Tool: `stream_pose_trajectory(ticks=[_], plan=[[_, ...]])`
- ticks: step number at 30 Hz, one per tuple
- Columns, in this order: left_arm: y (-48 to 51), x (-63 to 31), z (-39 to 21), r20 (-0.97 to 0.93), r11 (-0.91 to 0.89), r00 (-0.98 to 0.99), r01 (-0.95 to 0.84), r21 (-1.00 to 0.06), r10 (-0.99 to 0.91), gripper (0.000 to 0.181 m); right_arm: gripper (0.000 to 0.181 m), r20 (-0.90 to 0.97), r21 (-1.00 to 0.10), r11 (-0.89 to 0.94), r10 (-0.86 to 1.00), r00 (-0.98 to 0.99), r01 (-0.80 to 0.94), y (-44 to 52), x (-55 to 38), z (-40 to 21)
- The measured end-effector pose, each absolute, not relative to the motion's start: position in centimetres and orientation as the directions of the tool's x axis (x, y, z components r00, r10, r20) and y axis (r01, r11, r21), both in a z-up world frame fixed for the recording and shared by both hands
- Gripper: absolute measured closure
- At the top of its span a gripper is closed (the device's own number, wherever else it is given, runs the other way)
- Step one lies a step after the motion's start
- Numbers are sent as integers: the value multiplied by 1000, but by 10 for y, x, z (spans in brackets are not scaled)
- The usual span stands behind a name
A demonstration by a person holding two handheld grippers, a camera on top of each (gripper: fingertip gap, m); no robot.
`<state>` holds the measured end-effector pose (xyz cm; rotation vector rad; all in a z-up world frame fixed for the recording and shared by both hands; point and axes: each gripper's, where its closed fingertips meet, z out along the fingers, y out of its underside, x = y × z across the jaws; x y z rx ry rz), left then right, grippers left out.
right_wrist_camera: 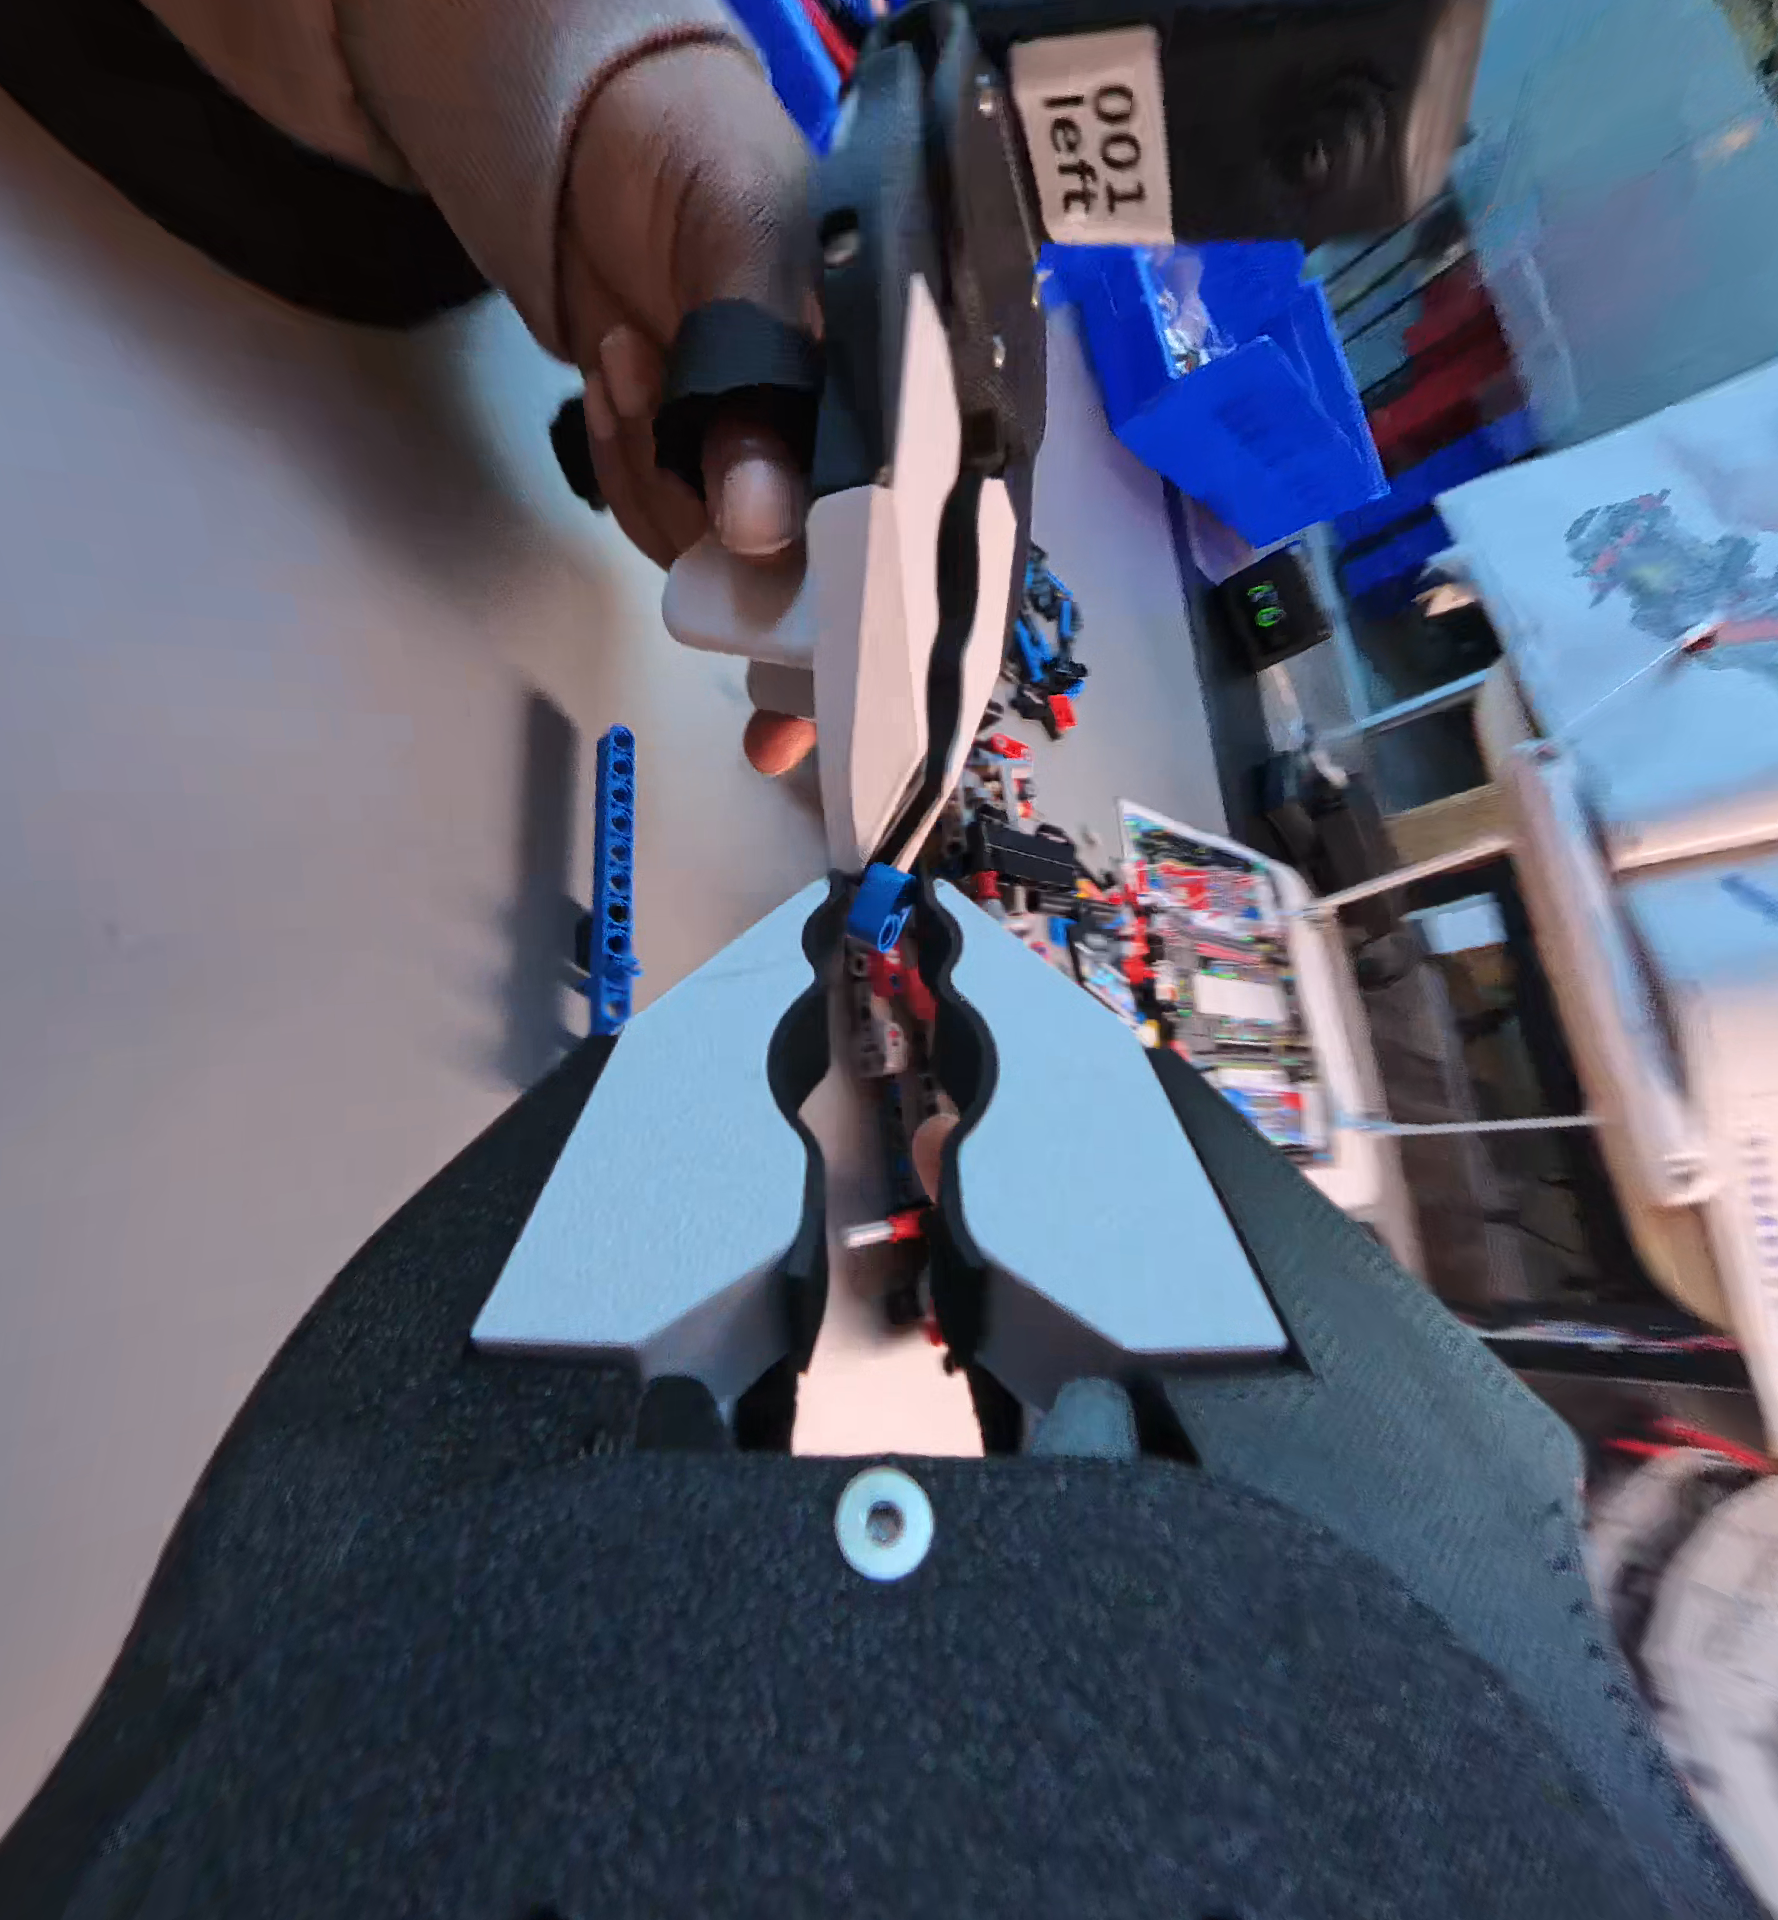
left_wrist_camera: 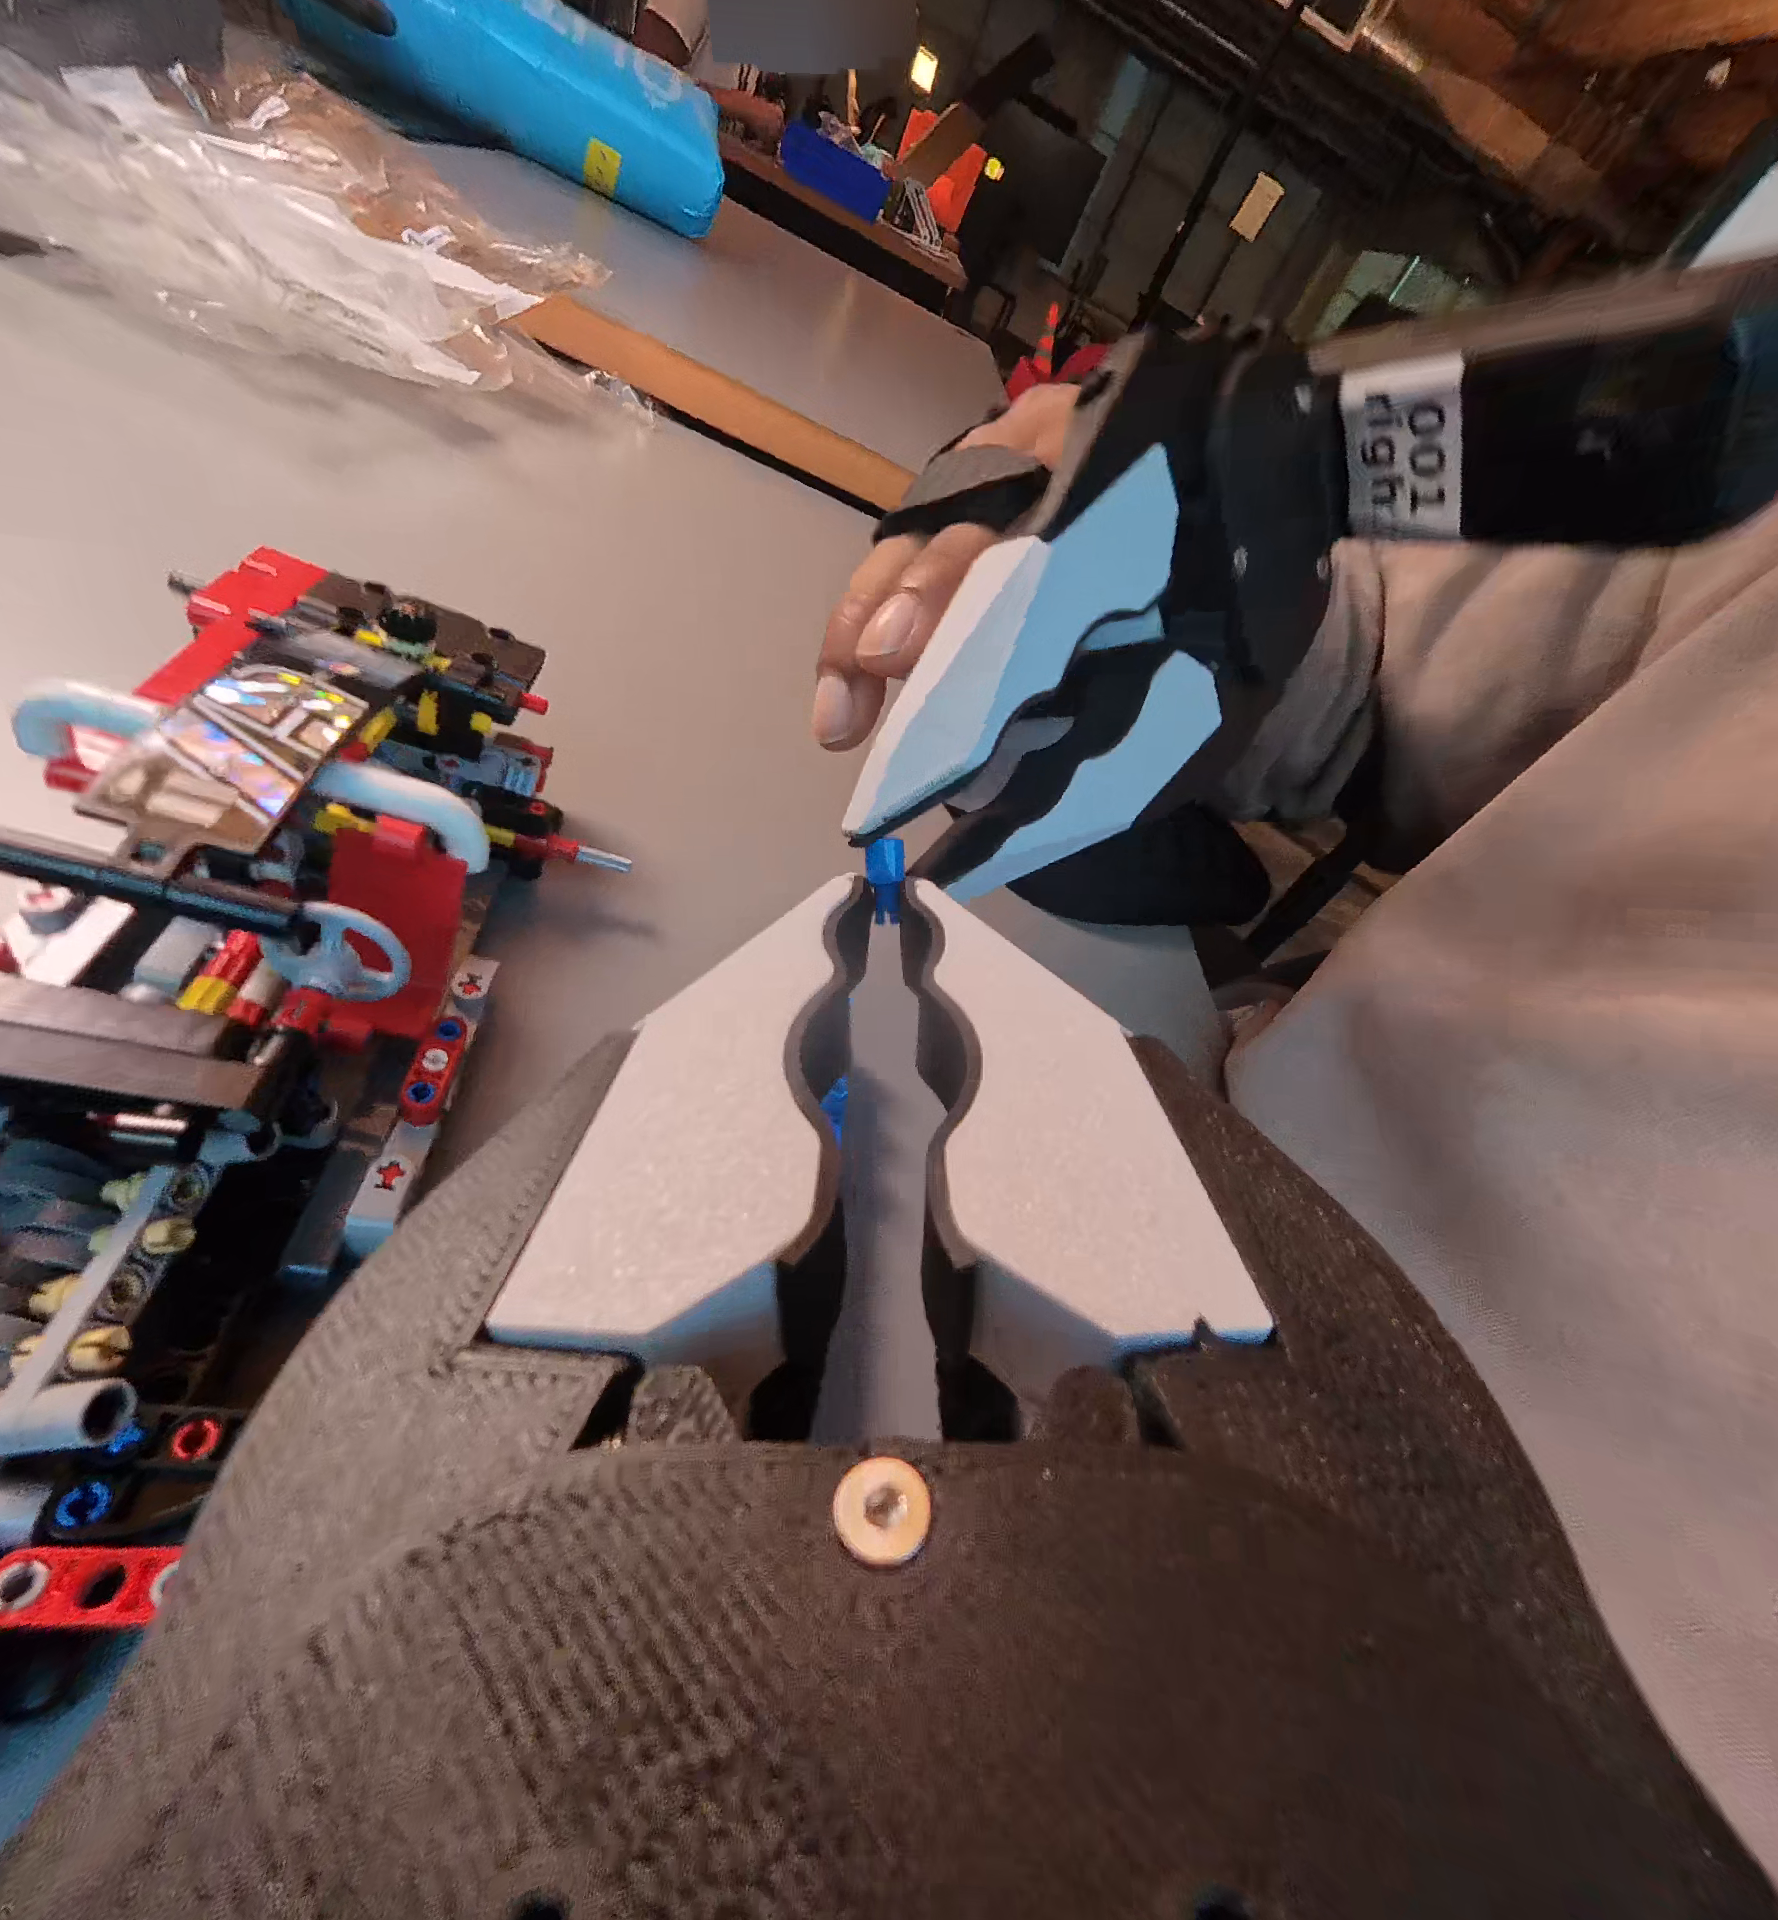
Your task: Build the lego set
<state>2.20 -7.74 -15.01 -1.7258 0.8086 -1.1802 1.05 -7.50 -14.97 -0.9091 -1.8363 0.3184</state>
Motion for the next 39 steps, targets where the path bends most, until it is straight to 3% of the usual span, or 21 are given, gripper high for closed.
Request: stream_pose_trajectory(ticks=[2,4,8,13,17,23,26,28,39], plan=[[-79,23,-147,230,-283,367,-97,-954,-901,179,166,454,-763,500,866,-210,410,-82,15,-142],[-81,25,-146,107,-174,375,-151,-973,-921,179,164,279,-854,346,935,-220,389,-82,22,-132],[-88,31,-137,18,-76,358,-151,-986,-934,179,165,193,-856,299,941,-277,421,-88,28,-135],[-93,35,-139,-8,-59,345,-184,-981,-939,179,176,168,-854,288,941,-294,432,-93,26,-141],[-93,36,-142,-15,-57,344,-199,-978,-939,179,174,156,-852,282,941,-302,440,-94,25,-143],[-89,35,-149,-15,-74,362,-229,-971,-932,178,177,144,-816,282,945,-294,505,-91,26,-149],[-87,31,-176,23,-159,369,-341,-926,-929,154,177,129,-726,285,950,-284,626,-82,34,-168],[-89,28,-198,28,-193,359,-435,-880,-933,150,177,117,-663,284,953,-280,693,-78,39,-183],[-90,29,-238,-65,-168,328,-631,-757,-942,168,176,100,-489,327,942,-321,809,-82,44,-213]])
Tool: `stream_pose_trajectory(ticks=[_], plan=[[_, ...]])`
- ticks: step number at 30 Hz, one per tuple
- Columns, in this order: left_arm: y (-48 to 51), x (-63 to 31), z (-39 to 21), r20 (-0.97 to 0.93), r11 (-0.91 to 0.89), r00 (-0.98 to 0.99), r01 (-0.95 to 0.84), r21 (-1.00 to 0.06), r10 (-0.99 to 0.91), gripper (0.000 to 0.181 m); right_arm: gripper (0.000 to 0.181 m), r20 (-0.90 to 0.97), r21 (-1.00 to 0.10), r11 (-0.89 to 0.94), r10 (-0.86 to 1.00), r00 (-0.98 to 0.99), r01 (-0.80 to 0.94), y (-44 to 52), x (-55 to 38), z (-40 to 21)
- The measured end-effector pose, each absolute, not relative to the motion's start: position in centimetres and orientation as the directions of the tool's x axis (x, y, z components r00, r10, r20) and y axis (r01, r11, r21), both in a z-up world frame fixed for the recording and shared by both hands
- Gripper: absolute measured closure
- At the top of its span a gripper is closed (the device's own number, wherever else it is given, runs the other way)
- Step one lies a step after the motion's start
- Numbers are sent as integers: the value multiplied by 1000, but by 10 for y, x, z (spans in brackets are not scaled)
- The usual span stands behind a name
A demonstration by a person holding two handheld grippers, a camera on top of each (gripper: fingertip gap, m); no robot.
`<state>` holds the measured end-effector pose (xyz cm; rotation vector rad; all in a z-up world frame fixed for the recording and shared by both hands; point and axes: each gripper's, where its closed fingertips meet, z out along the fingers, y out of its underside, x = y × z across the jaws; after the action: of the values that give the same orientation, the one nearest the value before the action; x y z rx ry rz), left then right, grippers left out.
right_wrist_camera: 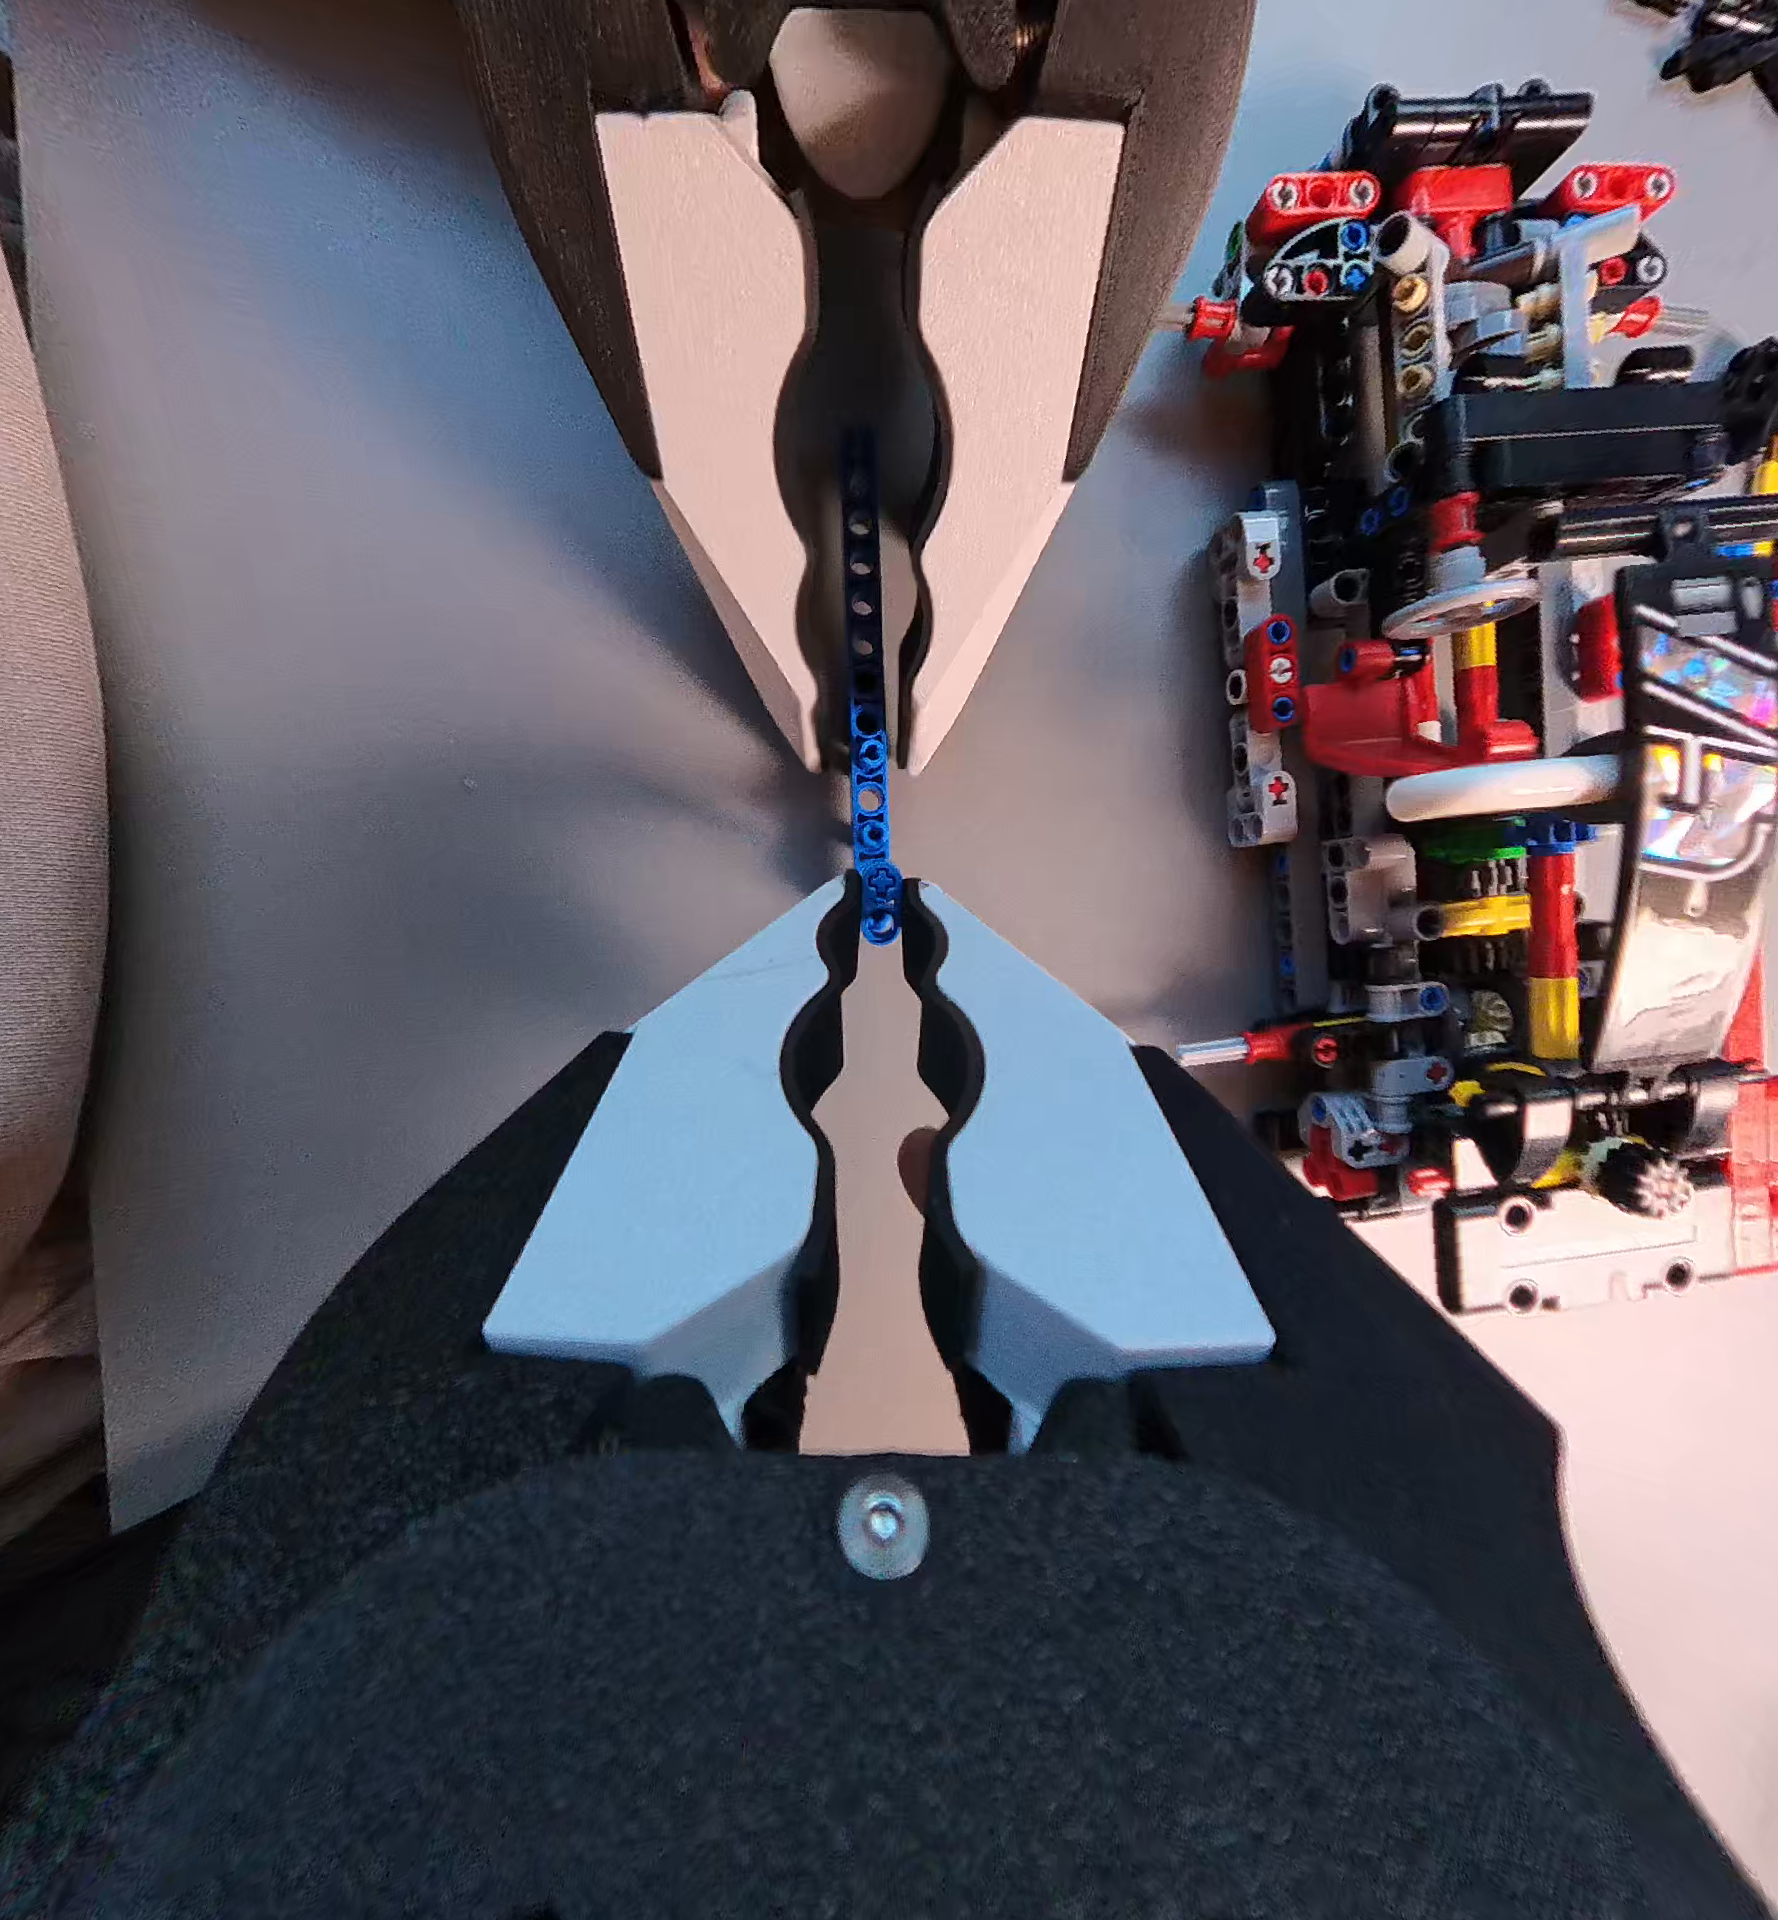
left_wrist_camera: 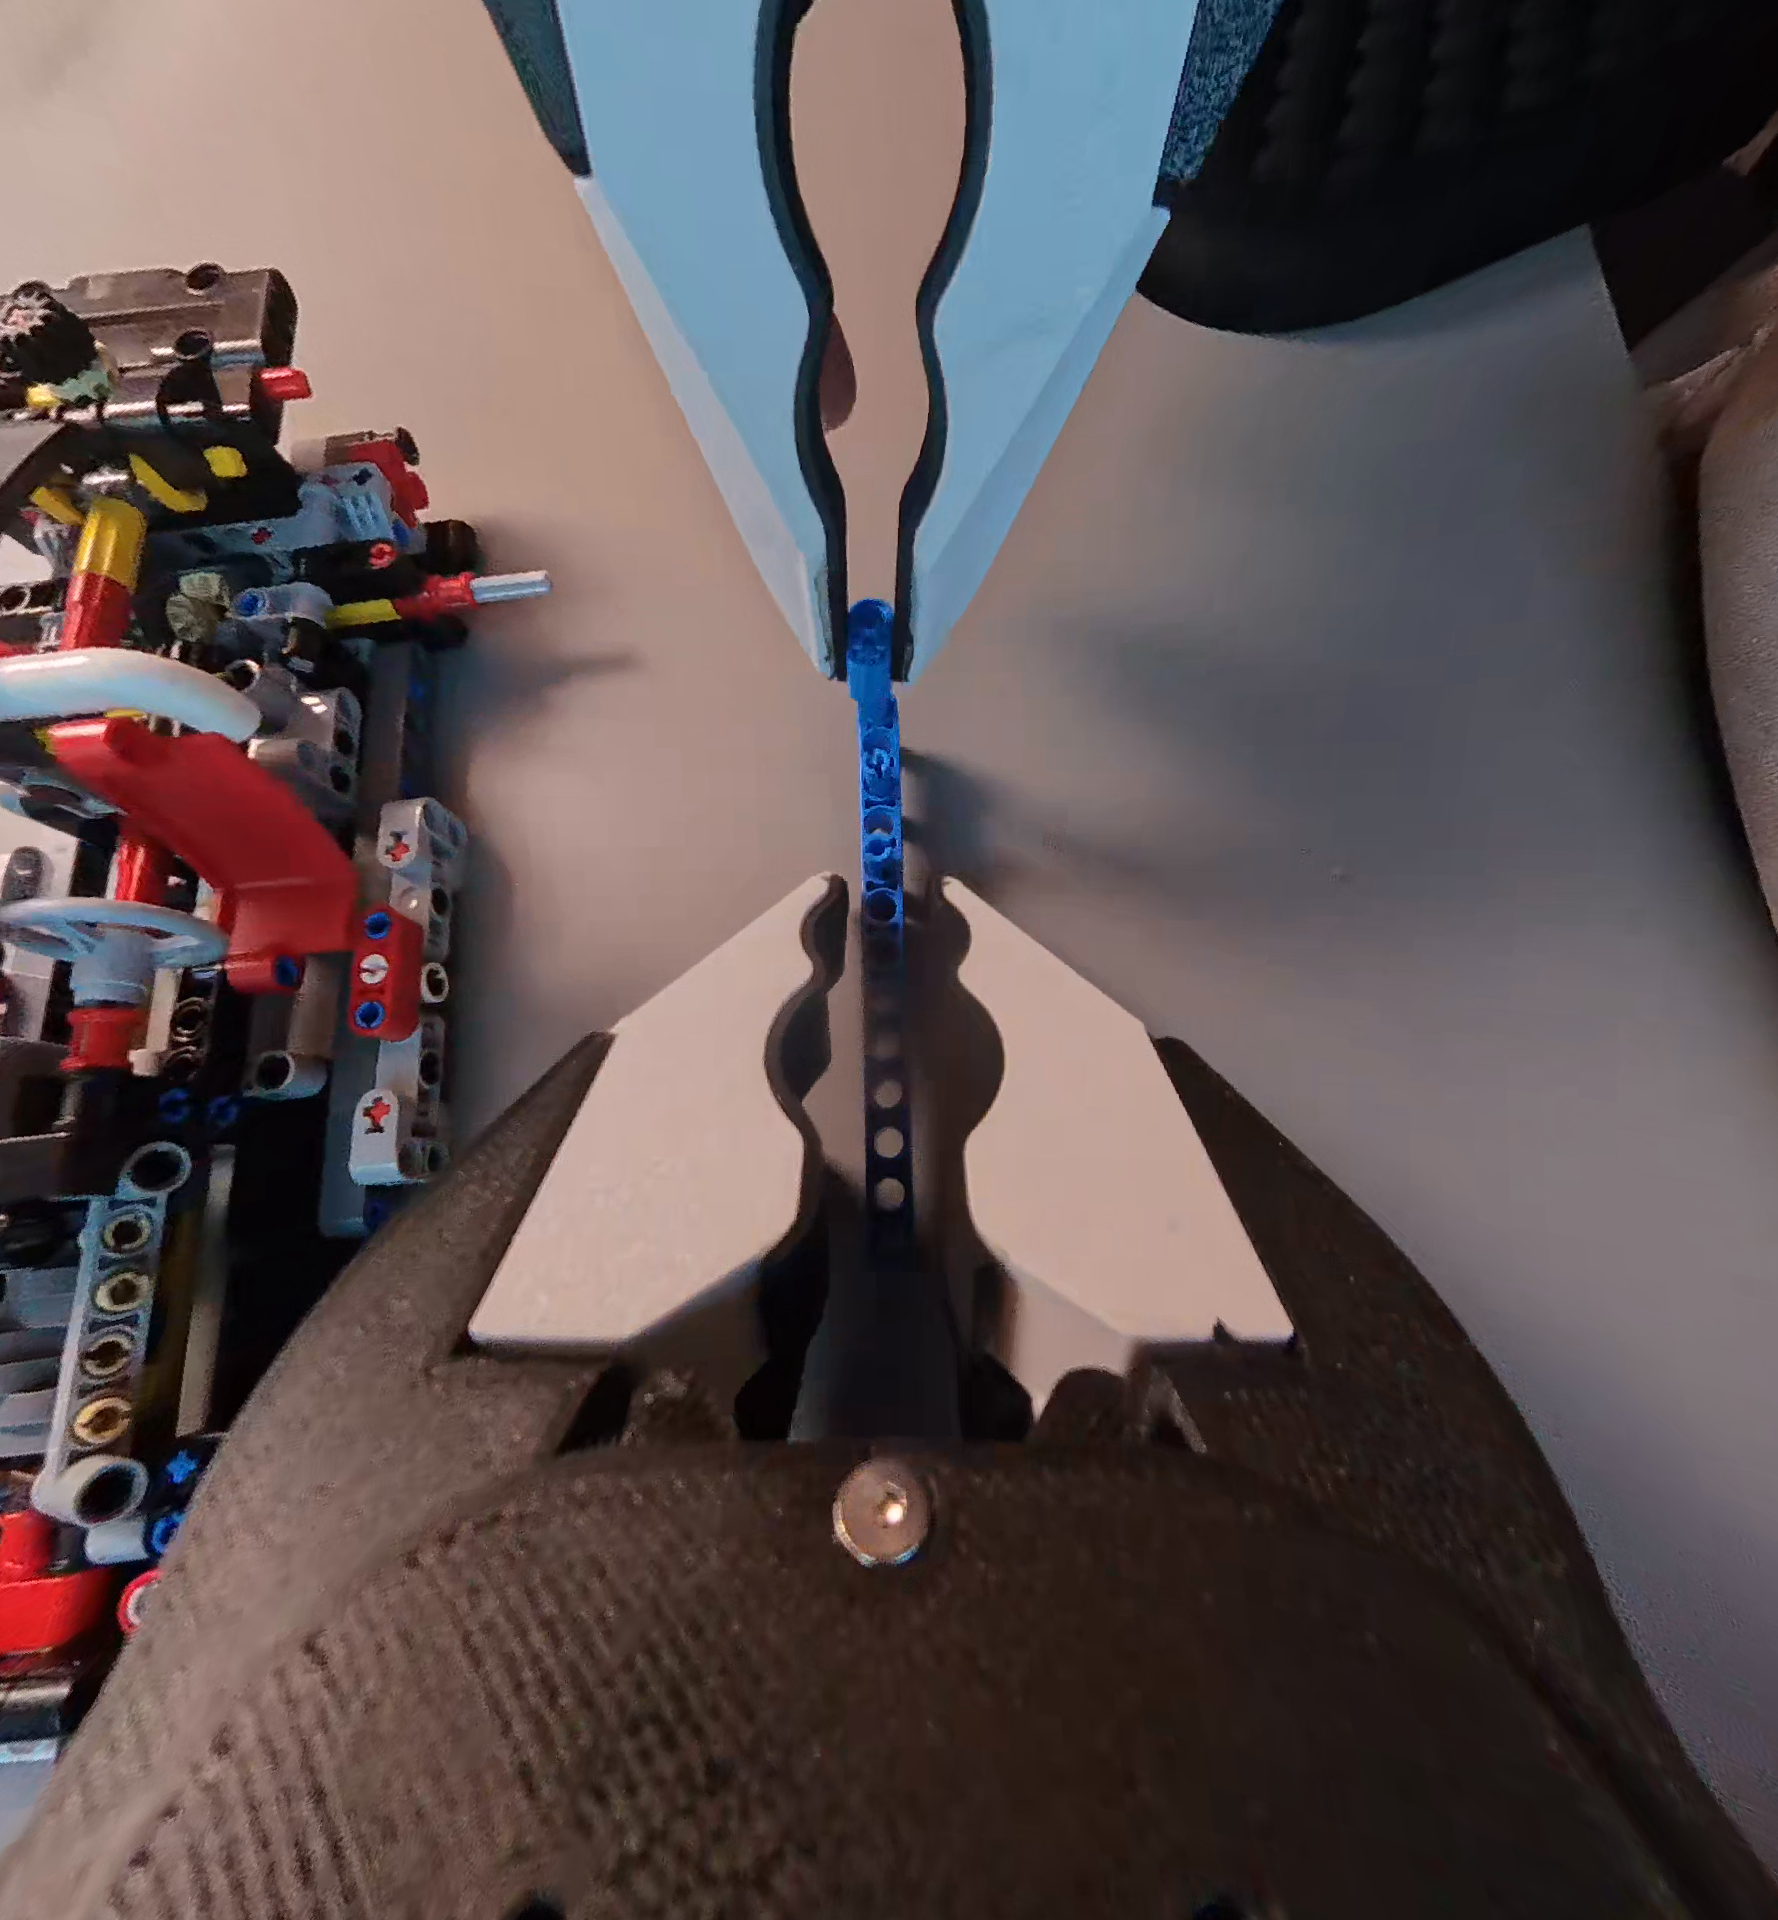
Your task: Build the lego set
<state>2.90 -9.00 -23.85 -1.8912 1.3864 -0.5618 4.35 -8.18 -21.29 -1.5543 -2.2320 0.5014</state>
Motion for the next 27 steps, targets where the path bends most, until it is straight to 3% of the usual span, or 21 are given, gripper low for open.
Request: stream_pose_trajectory(ticks=[2,17,27], plan=[[-89,29,-238,-78,-158,329,-633,-758,-941,176,176,106,-470,328,943,-316,819,-80,43,-216],[-89,30,-239,-56,-167,328,-613,-772,-943,176,176,109,-345,366,930,-351,864,-82,44,-222],[-89,30,-239,-60,-162,323,-615,-771,-944,176,176,61,-325,340,939,-340,882,-81,44,-223]])
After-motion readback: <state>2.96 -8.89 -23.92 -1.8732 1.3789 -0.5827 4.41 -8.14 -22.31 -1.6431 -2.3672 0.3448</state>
